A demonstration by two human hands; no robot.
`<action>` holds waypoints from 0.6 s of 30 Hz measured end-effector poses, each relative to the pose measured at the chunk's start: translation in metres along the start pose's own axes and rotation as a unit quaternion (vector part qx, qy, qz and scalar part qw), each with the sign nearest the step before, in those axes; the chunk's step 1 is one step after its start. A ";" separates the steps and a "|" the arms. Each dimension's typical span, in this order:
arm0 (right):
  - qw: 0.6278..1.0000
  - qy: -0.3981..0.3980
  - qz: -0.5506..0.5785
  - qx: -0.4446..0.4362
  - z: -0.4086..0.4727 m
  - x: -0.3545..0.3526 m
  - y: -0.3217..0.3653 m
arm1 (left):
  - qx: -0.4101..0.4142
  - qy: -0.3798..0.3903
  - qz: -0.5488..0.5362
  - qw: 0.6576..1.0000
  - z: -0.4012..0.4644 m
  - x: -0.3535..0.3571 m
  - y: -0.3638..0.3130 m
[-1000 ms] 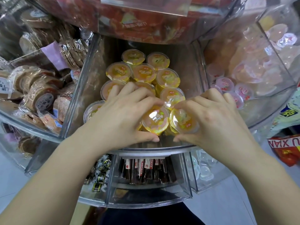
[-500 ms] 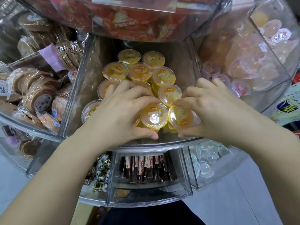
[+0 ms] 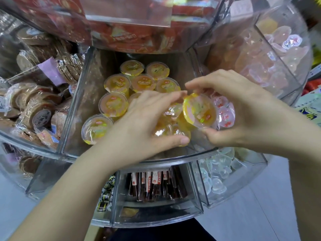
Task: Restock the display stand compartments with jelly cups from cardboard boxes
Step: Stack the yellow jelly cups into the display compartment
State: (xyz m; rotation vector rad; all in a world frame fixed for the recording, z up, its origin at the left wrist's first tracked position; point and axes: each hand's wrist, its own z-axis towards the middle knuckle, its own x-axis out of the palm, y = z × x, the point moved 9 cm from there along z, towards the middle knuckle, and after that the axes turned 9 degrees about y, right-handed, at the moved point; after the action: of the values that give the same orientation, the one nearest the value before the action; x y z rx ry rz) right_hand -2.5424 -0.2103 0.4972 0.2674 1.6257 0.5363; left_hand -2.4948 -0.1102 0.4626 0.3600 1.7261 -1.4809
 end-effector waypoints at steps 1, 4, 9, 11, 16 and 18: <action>1.000 -0.006 0.010 -0.012 0.000 -0.002 0.003 | -0.002 0.002 -0.022 1.000 0.004 0.004 -0.002; 0.998 -0.021 0.057 -0.035 -0.001 -0.004 0.008 | 0.000 -0.012 -0.073 0.997 0.012 0.006 -0.004; 0.992 -0.041 0.113 0.027 -0.008 -0.008 -0.005 | -0.017 -0.127 -0.089 0.988 0.009 -0.013 0.000; 0.990 -0.054 0.125 0.046 -0.008 -0.005 -0.004 | -0.019 -0.154 -0.046 0.987 0.009 -0.015 -0.002; 0.993 -0.064 0.094 0.029 -0.009 -0.006 -0.001 | 0.009 -0.076 -0.053 0.996 0.015 -0.003 -0.009; 0.993 -0.049 0.106 0.031 -0.010 -0.005 -0.005 | 0.014 -0.048 -0.060 0.997 0.014 0.000 -0.008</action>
State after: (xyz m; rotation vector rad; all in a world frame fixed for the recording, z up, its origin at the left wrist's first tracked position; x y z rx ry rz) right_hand -2.5510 -0.2187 0.4997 0.5105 1.5282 0.6249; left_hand -2.4944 -0.1256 0.4686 0.1984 1.6761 -1.5839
